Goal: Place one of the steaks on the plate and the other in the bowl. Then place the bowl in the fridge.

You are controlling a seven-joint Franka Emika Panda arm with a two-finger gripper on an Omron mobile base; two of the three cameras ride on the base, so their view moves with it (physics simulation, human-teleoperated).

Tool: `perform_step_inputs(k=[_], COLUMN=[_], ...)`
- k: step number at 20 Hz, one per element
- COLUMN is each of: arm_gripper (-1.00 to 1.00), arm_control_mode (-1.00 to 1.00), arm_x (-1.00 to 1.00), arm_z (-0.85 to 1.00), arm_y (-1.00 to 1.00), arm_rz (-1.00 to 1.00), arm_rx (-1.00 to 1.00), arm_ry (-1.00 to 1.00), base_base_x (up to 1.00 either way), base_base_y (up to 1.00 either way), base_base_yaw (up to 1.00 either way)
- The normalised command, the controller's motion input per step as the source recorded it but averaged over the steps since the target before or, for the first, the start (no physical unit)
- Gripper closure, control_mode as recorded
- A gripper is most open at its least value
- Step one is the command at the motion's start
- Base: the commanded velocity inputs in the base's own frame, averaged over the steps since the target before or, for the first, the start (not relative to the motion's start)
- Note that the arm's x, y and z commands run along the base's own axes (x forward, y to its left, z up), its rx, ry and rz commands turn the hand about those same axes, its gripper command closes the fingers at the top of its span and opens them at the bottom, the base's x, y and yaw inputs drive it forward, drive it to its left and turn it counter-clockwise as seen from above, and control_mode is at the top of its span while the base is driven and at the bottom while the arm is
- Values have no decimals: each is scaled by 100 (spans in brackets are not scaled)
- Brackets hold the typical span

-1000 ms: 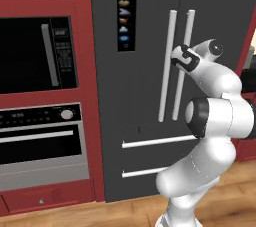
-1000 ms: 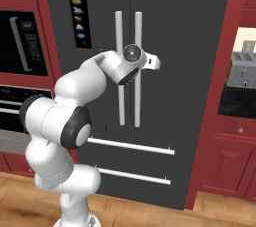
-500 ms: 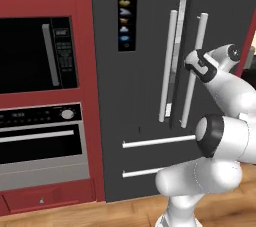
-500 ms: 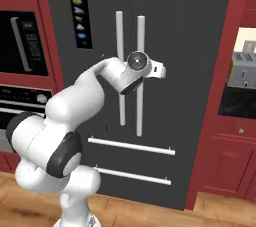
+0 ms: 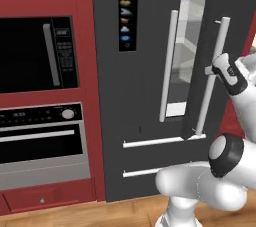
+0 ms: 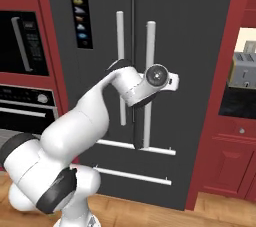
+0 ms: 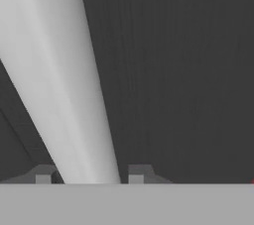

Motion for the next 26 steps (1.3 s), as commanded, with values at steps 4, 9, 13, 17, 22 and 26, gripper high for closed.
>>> perform_step_inputs(k=[4,9,13,17,22,26], arm_gripper=[100,100,100,-100,-100,-100], arm_control_mode=[-100,-100,-100,-100,-100,-100], arm_x=[-56,-50,-42,-38,-100,-100], arm_z=[-1,-1,0,-7,-37,-33], arm_y=[-100,-100,-100,-64,9,55], arm_rz=[13,14,14,12,-20,-40], arm_rx=[5,6,6,3,-1,-3], arm_ry=[0,0,0,-6,-43,-58], base_base_x=[0,0,0,0,0,0], base_base_y=[0,0,0,0,0,0], base_base_yaw=[0,0,0,0,0,0])
